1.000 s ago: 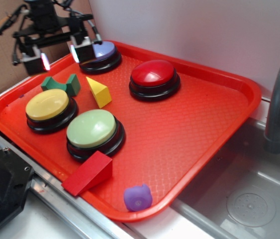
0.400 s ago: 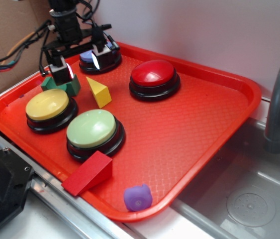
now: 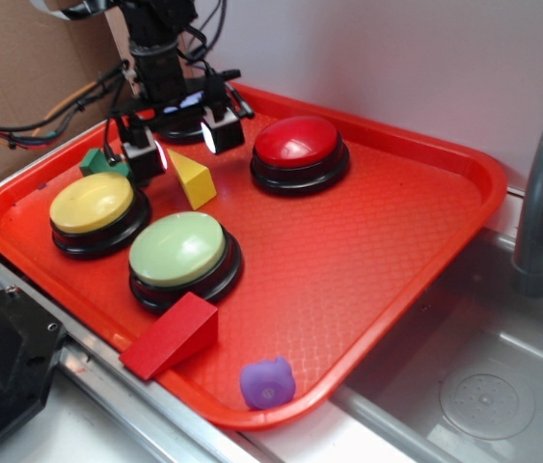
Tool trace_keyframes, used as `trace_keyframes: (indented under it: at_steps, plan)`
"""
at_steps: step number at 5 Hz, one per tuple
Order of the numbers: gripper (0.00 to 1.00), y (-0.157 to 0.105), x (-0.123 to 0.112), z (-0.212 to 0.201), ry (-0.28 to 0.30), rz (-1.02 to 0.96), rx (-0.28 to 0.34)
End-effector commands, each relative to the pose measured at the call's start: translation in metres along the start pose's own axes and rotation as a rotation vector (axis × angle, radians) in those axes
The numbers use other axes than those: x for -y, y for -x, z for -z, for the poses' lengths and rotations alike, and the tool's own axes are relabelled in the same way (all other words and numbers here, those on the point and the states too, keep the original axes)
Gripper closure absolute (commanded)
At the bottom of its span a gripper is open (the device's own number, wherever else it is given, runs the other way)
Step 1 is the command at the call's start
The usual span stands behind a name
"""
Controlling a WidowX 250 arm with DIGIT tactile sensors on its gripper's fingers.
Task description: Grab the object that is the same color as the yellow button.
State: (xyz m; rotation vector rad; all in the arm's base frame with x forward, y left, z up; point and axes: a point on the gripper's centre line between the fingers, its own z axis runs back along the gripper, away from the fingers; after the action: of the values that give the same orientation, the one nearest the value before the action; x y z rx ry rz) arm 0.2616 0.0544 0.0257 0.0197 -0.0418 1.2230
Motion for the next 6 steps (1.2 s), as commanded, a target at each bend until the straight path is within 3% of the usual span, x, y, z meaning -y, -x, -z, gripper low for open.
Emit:
trace_keyframes:
  at_steps: [1,2,4,5,6]
  plan:
    - [0.0,0.001,0.015,-0.001,0.054,0.049,0.017]
    - [1.0,0.0,0.013,-0.001,0.052,0.035,0.039]
    - [1.0,-0.005,0.001,-0.02,0.108,0.041,0.054]
    - [1.0,-0.006,-0.007,-0.059,0.12,0.197,0.13]
    - [1.0,0.002,-0.011,-0.089,0.1,0.396,0.135]
